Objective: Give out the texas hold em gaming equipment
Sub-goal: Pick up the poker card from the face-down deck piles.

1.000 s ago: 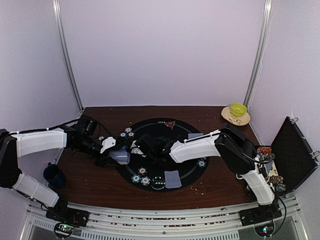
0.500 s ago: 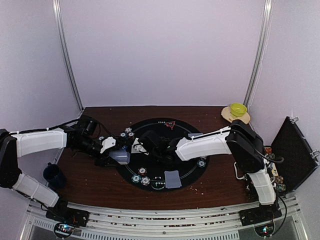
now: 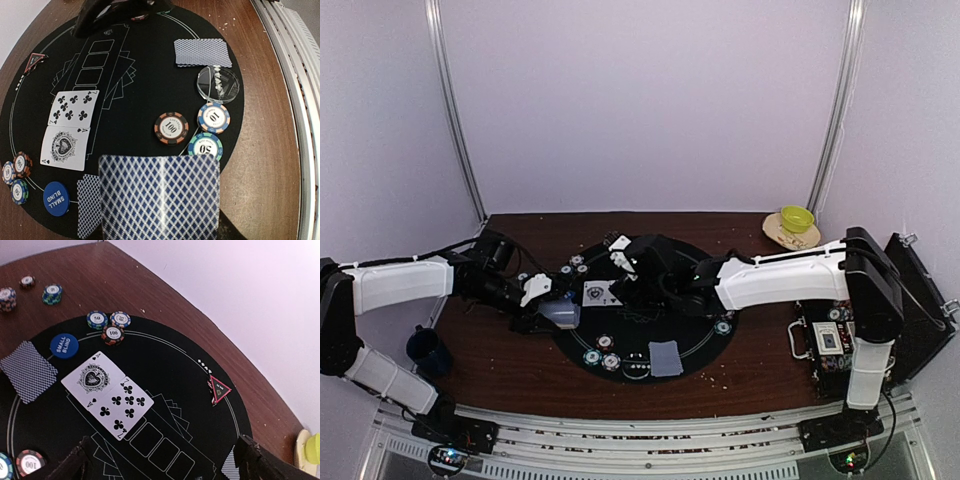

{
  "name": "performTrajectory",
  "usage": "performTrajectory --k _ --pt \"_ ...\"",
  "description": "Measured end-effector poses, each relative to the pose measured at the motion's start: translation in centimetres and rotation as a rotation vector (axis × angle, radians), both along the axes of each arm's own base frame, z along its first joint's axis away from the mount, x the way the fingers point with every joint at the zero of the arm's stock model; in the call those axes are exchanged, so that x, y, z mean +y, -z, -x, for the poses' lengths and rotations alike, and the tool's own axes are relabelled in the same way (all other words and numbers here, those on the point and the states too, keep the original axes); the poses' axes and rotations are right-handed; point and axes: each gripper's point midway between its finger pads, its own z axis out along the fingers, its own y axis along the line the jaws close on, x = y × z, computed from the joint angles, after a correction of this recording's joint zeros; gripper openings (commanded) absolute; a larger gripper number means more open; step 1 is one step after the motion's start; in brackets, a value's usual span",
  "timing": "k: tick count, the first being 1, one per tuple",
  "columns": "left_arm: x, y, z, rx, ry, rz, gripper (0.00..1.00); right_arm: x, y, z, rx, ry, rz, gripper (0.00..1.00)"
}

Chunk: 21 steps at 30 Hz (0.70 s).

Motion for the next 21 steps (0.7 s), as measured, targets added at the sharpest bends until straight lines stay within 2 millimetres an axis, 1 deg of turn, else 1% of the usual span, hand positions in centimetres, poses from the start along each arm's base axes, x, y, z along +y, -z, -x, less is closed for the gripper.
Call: performTrajectory --k 3,5,7,9,15,18,21 --pt "0.0 0.0 0.0 0.0 0.0 0.0 0.47 -0.6 -0.8 0.7 0.042 -0.001 -0.108 1.0" --pt "0.0 0.0 0.0 0.0 0.0 0.0 0.47 -0.5 -1.3 1.4 0.073 -0.025 -0.193 1.0" --pt "0.0 0.0 0.0 0.0 0.0 0.0 0.47 0.1 -1.8 2.5 0.118 -0.071 -0.288 1.0" --pt "0.0 0.0 0.0 0.0 0.0 0.0 0.47 1.1 -2.1 3.5 0.174 -0.127 -0.391 0.99" --pt "0.0 0.0 0.0 0.0 0.0 0.0 0.47 4.2 -2.0 6.8 0.347 -0.299 -0.608 0.96" --pt "0.0 0.0 0.0 0.0 0.0 0.0 0.47 6.0 -2.1 8.2 0.416 -0.379 -0.684 0.95" --pt "0.0 0.0 0.0 0.0 0.0 0.0 0.47 7.6 -1.6 8.9 0.467 -0.428 -0.715 0.95"
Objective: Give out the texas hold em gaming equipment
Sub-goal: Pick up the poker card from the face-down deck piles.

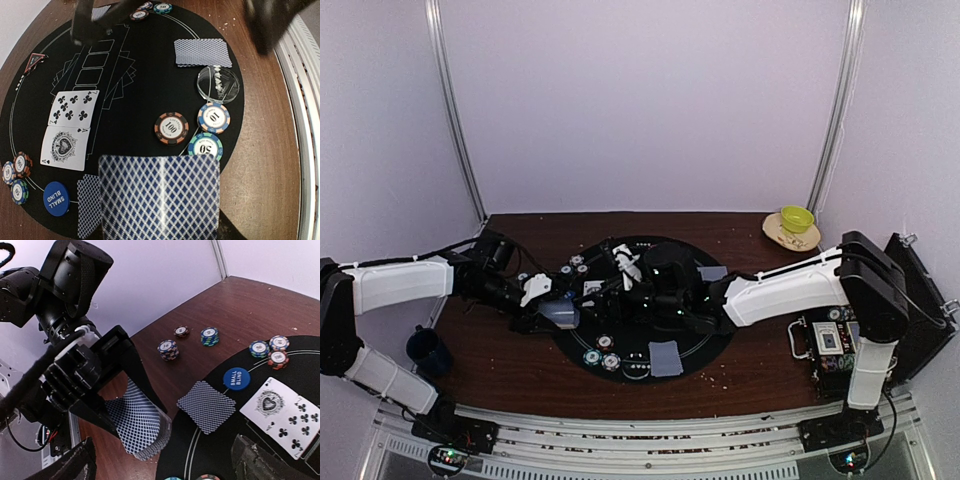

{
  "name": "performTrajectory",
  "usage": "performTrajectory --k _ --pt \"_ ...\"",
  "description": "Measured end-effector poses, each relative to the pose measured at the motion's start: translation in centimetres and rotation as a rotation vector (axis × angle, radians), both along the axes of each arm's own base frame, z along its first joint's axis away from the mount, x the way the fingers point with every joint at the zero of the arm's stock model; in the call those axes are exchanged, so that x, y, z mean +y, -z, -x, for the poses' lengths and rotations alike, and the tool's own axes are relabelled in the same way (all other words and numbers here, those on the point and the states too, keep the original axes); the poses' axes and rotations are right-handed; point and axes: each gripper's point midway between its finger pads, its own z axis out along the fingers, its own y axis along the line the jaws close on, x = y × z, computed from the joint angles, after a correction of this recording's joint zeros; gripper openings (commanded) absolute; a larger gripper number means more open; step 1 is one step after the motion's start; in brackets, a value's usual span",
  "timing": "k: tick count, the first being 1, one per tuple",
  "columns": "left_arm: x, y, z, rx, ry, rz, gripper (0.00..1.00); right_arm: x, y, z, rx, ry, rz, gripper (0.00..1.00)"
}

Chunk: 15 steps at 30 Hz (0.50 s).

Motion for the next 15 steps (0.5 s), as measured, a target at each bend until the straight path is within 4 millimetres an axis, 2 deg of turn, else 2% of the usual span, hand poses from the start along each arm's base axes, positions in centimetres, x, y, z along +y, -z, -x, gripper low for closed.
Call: performTrajectory --k 6,15 --pt "0.0 0.0 0.0 0.0 0.0 0.0 0.47 3.3 2.2 0.0 0.064 -0.059 -0.009 0.95" --pt "0.0 0.0 0.0 0.001 0.002 0.002 0.47 5.6 3.6 -0.8 0.108 -0.075 -0.013 0.91"
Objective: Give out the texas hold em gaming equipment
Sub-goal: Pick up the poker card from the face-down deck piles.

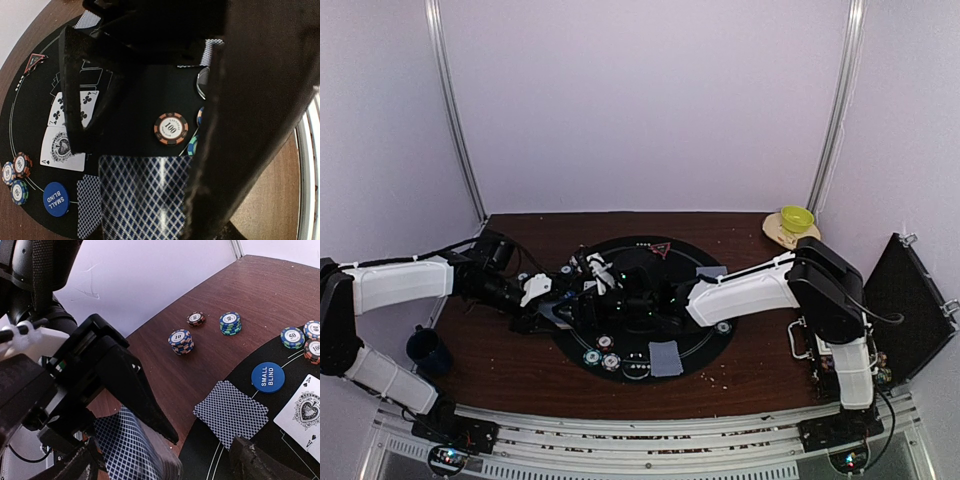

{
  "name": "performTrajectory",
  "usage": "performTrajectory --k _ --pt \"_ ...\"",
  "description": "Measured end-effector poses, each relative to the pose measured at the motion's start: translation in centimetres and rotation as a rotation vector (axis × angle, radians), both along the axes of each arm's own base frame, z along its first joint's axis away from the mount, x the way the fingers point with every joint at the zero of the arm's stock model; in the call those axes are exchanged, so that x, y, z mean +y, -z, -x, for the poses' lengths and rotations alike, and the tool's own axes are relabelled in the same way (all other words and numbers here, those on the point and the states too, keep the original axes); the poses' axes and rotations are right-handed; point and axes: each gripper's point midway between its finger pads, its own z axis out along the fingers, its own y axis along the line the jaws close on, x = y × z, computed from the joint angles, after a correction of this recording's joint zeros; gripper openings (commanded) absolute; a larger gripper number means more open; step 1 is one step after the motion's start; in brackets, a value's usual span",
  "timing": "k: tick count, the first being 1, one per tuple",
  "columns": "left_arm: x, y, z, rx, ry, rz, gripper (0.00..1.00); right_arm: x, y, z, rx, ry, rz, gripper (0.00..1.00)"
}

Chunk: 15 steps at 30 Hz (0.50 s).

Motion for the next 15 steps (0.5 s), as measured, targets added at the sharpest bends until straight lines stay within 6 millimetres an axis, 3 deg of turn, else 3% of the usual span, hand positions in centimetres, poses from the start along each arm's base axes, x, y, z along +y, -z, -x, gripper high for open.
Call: performTrajectory --k 10,15 --pt "0.0 0.0 0.0 0.0 0.001 0.001 0.47 0.6 1.9 -0.8 0.032 0.03 0.048 0.84" --pt "0.0 0.1 0.0 0.001 -0.001 -0.002 0.47 0.4 2.2 -1.0 0.036 0.043 0.058 0.69"
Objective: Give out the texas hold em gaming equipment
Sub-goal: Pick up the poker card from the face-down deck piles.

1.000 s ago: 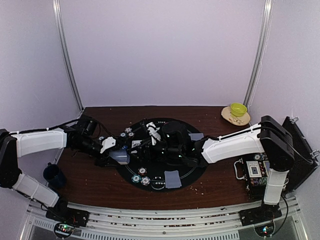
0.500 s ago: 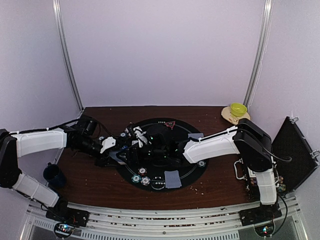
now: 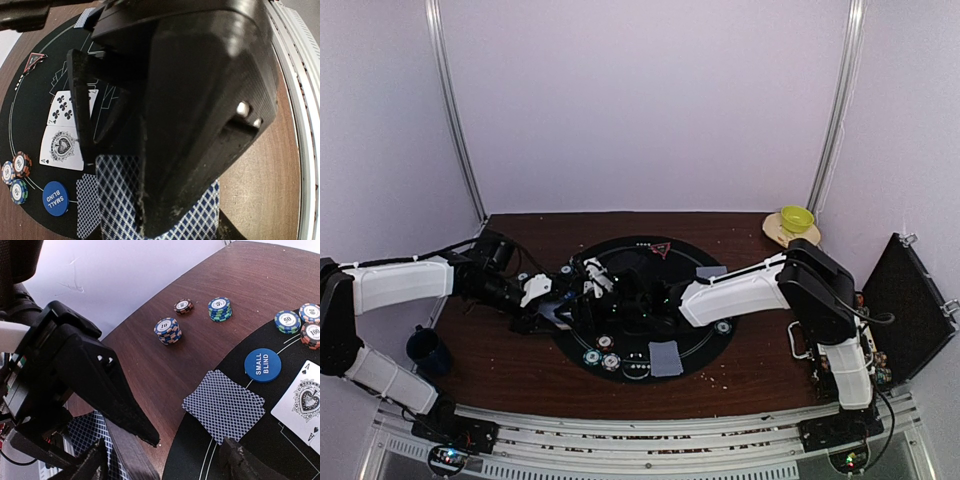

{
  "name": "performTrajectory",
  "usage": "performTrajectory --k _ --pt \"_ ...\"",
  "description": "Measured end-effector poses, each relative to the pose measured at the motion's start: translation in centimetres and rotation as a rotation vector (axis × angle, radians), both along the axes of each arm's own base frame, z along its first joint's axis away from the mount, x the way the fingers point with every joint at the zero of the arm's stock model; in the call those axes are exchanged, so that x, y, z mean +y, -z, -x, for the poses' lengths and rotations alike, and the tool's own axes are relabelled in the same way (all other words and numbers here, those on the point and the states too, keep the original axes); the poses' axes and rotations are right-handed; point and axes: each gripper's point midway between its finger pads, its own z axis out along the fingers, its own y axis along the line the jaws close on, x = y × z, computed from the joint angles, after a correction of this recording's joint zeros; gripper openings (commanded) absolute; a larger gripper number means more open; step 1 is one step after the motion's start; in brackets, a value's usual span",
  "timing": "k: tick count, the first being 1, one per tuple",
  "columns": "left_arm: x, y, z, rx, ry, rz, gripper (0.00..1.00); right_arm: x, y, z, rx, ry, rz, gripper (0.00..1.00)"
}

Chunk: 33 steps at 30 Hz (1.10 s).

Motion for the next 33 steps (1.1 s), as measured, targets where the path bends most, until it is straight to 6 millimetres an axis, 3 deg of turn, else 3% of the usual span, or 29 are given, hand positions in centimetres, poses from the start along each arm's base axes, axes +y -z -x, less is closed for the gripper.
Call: performTrajectory --k 3,13,30,33 --pt "0.1 0.1 0.0 0.0 -0.002 -0.004 0.48 -0.3 0.1 -0.2 0.003 0.012 0.002 0.61" --pt "0.1 0.1 0.0 -0.001 -0.003 -0.005 0.47 -2.4 -0.1 -0.1 0.044 0.039 -0.01 0.51" --pt "0.1 0.1 0.0 0.001 -0.002 -0.004 0.47 -2.5 -1.3 1.9 0.137 -0.039 -0.114 0.0" --pt "0.1 0.1 0.0 0.001 -0.002 -0.005 0.47 -2.5 -1.5 2.2 0.151 -0.051 -0.131 0.0"
